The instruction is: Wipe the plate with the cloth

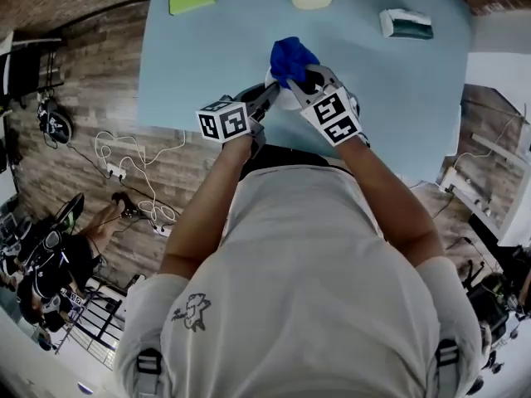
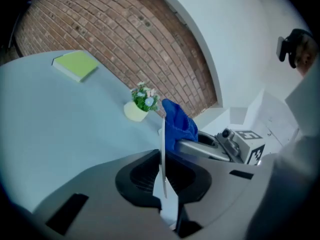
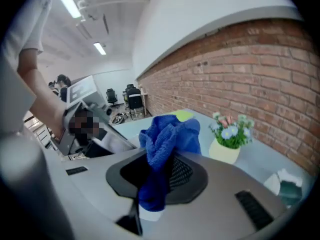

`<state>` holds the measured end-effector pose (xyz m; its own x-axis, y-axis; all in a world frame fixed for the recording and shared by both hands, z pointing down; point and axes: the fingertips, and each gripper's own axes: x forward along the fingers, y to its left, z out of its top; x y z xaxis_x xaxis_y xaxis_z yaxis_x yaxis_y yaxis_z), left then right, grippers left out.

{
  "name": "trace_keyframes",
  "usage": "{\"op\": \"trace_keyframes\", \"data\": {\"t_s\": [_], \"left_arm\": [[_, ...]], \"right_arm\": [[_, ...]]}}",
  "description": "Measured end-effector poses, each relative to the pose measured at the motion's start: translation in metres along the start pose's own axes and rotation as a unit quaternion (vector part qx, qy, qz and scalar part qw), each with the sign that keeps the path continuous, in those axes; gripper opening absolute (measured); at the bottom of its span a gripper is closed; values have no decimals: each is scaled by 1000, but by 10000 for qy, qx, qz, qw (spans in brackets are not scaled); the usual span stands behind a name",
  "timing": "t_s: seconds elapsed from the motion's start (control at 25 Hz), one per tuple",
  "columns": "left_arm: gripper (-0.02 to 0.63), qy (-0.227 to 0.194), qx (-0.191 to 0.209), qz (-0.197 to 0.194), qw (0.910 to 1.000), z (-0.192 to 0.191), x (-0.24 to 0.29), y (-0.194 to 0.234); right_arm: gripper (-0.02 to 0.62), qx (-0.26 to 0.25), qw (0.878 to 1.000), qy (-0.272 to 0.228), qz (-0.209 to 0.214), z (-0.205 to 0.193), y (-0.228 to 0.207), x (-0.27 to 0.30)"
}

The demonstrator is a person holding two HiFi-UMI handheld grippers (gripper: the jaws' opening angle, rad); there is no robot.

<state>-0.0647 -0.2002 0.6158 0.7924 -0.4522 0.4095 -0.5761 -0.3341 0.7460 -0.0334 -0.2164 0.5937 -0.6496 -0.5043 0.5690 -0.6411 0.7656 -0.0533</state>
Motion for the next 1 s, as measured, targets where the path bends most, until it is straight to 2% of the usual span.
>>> {"op": "trace_keyframes", "data": {"t_s": [0.08, 0.16, 0.24, 0.32, 0.48, 0.64, 0.8, 1.0], "left_arm": [[26, -315, 43, -91, 9995, 18, -16, -28], [25, -837, 86, -111, 9964, 52, -28, -43], [23, -1382, 50, -83, 9904, 83, -43, -54], [25, -1673, 47, -81, 9859, 96, -57, -66], [25, -1662, 291, -14, 9857, 93, -69, -84], [25, -1299, 541, -177, 9899, 75, -60, -102], [26, -1104, 765, -384, 9902, 70, -45, -128], [23, -1449, 683, -562, 9855, 98, -50, -141]], "right_arm": [[77, -358, 9991, -181, 136, 22, 21, -26], [77, -610, 9973, -356, 208, 41, 26, -39], [74, -710, 9962, -384, 333, 49, 30, -47], [74, -792, 9957, -373, 314, 49, 29, -60], [72, -720, 9967, -334, -149, 46, -9, -89], [72, -965, 9928, -460, -547, 76, -44, -109], [72, -1418, 9861, -720, -475, 119, -29, -116], [72, -1583, 9828, -943, -77, 135, 12, -119]]}}
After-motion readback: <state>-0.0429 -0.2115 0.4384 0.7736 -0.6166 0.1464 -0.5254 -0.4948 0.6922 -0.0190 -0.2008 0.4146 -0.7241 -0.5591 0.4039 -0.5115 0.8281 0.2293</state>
